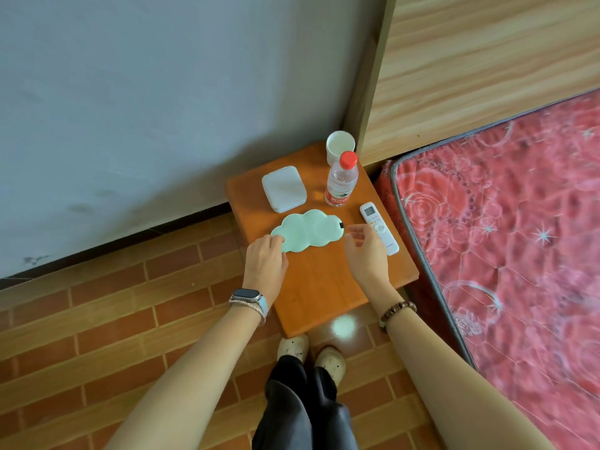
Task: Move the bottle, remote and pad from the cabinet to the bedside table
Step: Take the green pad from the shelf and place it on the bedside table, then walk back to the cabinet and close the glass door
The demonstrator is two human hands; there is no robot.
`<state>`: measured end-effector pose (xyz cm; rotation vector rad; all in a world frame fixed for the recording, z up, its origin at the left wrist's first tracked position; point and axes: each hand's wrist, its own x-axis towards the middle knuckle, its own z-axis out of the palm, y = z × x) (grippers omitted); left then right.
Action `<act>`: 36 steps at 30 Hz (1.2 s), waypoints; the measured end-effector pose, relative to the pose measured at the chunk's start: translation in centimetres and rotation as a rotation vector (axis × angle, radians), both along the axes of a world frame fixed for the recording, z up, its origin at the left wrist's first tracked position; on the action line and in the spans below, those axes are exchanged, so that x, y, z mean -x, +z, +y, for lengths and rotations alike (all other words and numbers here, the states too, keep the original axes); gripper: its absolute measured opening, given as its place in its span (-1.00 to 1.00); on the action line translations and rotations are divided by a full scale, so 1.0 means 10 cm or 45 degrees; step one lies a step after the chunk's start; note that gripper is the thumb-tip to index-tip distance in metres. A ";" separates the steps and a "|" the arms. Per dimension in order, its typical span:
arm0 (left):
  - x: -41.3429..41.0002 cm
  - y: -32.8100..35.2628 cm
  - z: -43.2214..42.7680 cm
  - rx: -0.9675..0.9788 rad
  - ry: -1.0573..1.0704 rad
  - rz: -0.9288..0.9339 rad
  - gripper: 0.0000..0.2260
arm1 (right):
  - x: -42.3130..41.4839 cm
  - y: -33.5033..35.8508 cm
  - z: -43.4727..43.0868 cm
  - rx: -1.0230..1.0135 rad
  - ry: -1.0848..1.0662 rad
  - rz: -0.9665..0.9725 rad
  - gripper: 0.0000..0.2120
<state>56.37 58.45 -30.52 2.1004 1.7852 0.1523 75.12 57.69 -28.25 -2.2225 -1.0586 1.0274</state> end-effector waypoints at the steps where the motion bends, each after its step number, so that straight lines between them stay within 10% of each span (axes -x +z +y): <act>1: -0.01 0.16 -0.05 -0.006 -0.021 0.011 -0.77 | 0.01 0.15 -0.07 -0.002 0.022 -0.020 -0.75; 15: -0.07 1.73 -0.74 -0.185 -0.230 0.084 -0.71 | -0.21 1.63 -1.09 -0.203 0.493 -0.749 -0.73; 36: -0.82 2.33 -0.57 -0.375 -1.245 -0.004 -0.81 | -0.08 2.35 -2.30 -0.072 -0.473 -0.896 -0.79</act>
